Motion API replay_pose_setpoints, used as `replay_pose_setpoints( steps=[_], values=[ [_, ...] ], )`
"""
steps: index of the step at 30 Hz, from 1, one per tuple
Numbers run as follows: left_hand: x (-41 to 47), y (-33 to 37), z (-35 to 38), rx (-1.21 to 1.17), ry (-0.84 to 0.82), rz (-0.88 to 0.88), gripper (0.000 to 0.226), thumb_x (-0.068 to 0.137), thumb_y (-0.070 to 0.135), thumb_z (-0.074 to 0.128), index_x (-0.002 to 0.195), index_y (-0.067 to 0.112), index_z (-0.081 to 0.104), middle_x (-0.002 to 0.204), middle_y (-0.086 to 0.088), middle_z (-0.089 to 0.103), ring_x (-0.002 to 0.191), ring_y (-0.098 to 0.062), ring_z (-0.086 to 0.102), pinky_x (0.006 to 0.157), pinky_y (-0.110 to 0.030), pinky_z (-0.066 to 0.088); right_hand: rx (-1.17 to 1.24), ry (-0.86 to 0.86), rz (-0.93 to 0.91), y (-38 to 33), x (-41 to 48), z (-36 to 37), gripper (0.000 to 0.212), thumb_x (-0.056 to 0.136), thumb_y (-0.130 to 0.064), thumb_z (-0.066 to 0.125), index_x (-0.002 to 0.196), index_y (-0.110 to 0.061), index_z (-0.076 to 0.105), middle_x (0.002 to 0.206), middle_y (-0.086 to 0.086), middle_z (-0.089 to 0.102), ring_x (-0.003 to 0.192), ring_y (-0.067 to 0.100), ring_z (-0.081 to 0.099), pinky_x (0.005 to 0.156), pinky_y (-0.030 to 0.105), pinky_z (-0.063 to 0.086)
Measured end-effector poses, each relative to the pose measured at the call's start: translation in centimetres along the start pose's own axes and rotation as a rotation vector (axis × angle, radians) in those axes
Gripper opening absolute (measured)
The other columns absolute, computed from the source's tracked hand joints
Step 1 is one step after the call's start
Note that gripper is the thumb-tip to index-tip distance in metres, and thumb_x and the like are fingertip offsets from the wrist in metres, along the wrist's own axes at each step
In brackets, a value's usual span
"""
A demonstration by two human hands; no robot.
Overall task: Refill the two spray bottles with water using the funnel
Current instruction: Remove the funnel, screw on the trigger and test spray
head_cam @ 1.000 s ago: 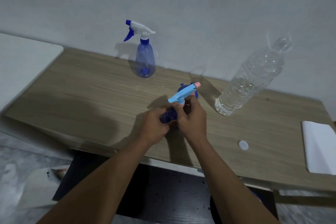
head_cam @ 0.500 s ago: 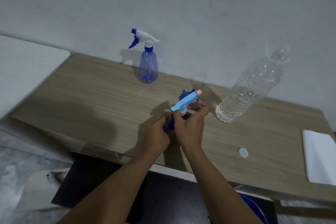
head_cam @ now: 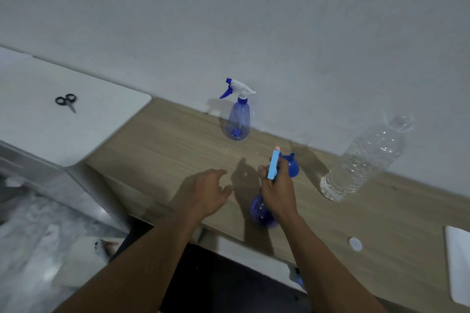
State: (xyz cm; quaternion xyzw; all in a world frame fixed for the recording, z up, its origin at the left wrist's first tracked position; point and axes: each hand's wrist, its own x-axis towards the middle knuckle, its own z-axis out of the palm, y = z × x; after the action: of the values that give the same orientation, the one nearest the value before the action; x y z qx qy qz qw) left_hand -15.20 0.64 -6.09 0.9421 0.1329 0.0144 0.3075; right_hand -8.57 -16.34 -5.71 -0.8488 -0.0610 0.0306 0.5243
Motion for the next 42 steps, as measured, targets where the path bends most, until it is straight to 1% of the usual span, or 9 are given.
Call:
replay_pose_setpoints(
  steps=[3,6,9,14,18,23,28,35,42],
  values=[
    [0.2,-2.8,-3.3,0.116,-0.009,-0.093,0.057,0.092,0.044,0.061,0.143,0.018,0.052,0.141,-0.007,0.056,0.13,-0.023,0.051,0.108,-0.032,0.04,-0.039,-0.113,0.023,-1.7,-1.6,1.3,0.011,0.097,-0.035,0.057,0.101,-0.025,0.052,0.075,0.002,0.061,0.062,0.019,0.057,0.066,0.045,0.054],
    [0.1,-4.9,-6.3,0.179,-0.027,-0.155,0.061,0.091,0.049,0.059,0.143,0.019,0.05,0.144,-0.009,0.053,0.133,-0.025,0.048,0.11,-0.039,0.041,-0.05,-0.206,0.039,-3.6,-3.4,2.9,0.015,0.093,-0.038,0.058,0.093,-0.023,0.057,0.077,0.006,0.065,0.067,0.027,0.062,0.069,0.05,0.058],
    [-0.6,-6.3,-8.8,0.215,-0.001,-0.173,0.061,0.091,0.049,0.059,0.142,0.016,0.051,0.142,-0.011,0.054,0.132,-0.026,0.049,0.109,-0.037,0.042,-0.083,-0.265,0.098,-5.5,-4.8,4.1,0.024,0.091,-0.044,0.058,0.09,-0.021,0.061,0.072,0.003,0.066,0.062,0.026,0.064,0.068,0.046,0.06],
    [-1.8,-7.9,-10.5,0.25,0.008,-0.206,0.058,0.092,0.046,0.059,0.141,0.015,0.052,0.141,-0.01,0.056,0.131,-0.026,0.05,0.106,-0.035,0.042,-0.144,-0.317,0.196,-7.3,-6.7,4.6,0.034,0.091,-0.05,0.059,0.084,-0.017,0.064,0.068,0.004,0.068,0.048,0.019,0.063,0.047,0.026,0.047],
    [-2.2,-8.3,-10.9,0.234,-0.009,-0.21,0.057,0.093,0.045,0.06,0.14,0.015,0.053,0.138,-0.01,0.058,0.127,-0.026,0.054,0.104,-0.036,0.045,-0.192,-0.305,0.226,-7.1,-7.7,4.5,0.039,0.088,-0.05,0.061,0.082,-0.012,0.066,0.072,0.008,0.072,0.05,0.021,0.065,0.055,0.036,0.057],
    [-2.5,-8.0,-11.0,0.218,-0.04,-0.212,0.056,0.092,0.044,0.061,0.14,0.016,0.053,0.138,-0.01,0.058,0.125,-0.026,0.055,0.102,-0.036,0.047,-0.106,-0.338,0.195,-7.4,-8.9,3.4,0.038,0.091,-0.047,0.063,0.079,-0.011,0.066,0.069,0.011,0.072,0.04,0.016,0.057,0.053,0.032,0.051],
    [-2.6,-7.6,-10.6,0.223,-0.062,-0.208,0.055,0.091,0.043,0.062,0.139,0.017,0.053,0.134,-0.01,0.06,0.123,-0.025,0.057,0.101,-0.036,0.047,-0.04,-0.33,0.199,-7.4,-9.8,2.8,0.039,0.093,-0.049,0.06,0.088,-0.01,0.067,0.089,0.017,0.074,0.043,0.018,0.06,0.058,0.036,0.053],
    [-2.6,-7.4,-10.3,0.219,-0.094,-0.208,0.056,0.091,0.042,0.063,0.141,0.02,0.051,0.14,-0.01,0.056,0.125,-0.027,0.055,0.103,-0.038,0.046,-0.116,-0.292,0.22,-6.5,-10.3,2.2,0.04,0.094,-0.045,0.061,0.083,-0.007,0.066,0.064,0.007,0.067,0.04,0.016,0.057,0.051,0.032,0.052],
    [-2.7,-7.5,-10.3,0.226,-0.091,-0.213,0.056,0.091,0.042,0.063,0.141,0.02,0.051,0.137,-0.008,0.058,0.123,-0.027,0.056,0.102,-0.038,0.046,-0.079,-0.308,0.197,-6.9,-10.5,1.7,0.045,0.093,-0.05,0.062,0.087,-0.006,0.068,0.066,0.009,0.067,0.04,0.014,0.058,0.054,0.031,0.051]
  ],
)
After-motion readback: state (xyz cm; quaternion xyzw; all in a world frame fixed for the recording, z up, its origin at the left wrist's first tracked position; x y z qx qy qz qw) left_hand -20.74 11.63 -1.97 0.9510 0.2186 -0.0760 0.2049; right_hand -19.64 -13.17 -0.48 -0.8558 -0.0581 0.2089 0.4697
